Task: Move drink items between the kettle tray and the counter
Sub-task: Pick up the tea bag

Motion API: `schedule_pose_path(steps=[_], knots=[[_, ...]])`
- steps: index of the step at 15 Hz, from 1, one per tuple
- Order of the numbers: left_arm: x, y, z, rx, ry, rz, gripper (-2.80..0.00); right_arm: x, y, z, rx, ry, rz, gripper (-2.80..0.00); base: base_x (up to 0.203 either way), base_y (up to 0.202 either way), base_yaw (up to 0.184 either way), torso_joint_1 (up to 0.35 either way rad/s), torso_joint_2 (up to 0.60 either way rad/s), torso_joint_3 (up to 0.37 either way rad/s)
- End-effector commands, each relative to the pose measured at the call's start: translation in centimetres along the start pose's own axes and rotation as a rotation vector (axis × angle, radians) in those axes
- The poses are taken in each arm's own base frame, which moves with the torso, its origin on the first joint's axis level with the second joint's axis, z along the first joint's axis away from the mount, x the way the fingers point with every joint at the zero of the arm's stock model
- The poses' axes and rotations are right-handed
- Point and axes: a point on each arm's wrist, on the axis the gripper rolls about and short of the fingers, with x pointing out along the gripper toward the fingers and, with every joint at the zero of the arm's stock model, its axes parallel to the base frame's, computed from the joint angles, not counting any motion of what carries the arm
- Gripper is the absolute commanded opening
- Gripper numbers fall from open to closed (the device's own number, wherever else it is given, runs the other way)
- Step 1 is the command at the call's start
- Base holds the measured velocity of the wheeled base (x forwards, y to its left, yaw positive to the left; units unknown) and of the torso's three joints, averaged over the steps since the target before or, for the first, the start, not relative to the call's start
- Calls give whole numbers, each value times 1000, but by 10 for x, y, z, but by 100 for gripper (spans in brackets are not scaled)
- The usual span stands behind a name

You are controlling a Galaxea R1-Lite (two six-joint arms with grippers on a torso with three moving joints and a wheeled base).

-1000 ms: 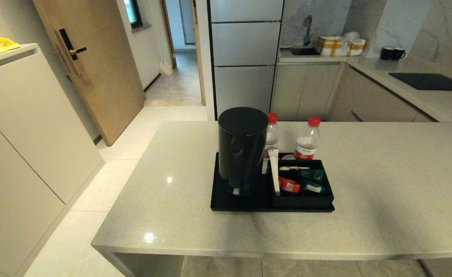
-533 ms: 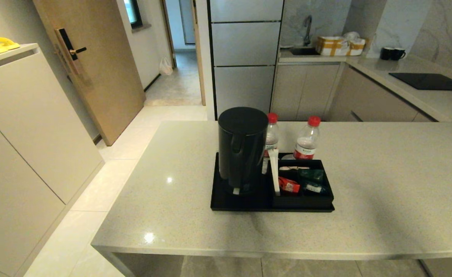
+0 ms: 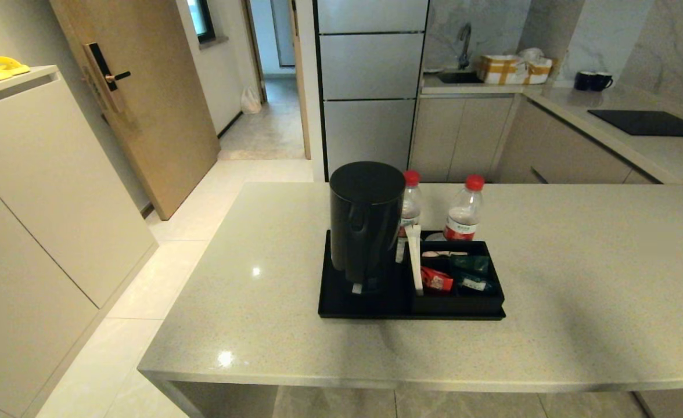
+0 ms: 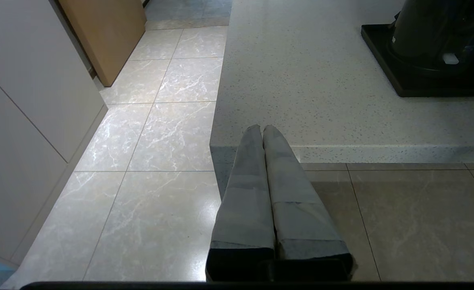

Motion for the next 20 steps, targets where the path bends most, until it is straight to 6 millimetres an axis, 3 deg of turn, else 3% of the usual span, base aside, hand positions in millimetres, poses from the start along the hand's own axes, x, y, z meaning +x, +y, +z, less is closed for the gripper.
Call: schedule_pose_path(steps=[1, 20], knots=[[0, 0, 0, 0, 1, 0, -280, 0, 0, 0, -2, -2, 1, -280, 0, 0, 0, 0, 0, 0], [0, 0, 0, 0, 1, 0, -280, -1, 0, 0, 5, 20, 0, -280, 0, 0, 0, 0, 0, 0]])
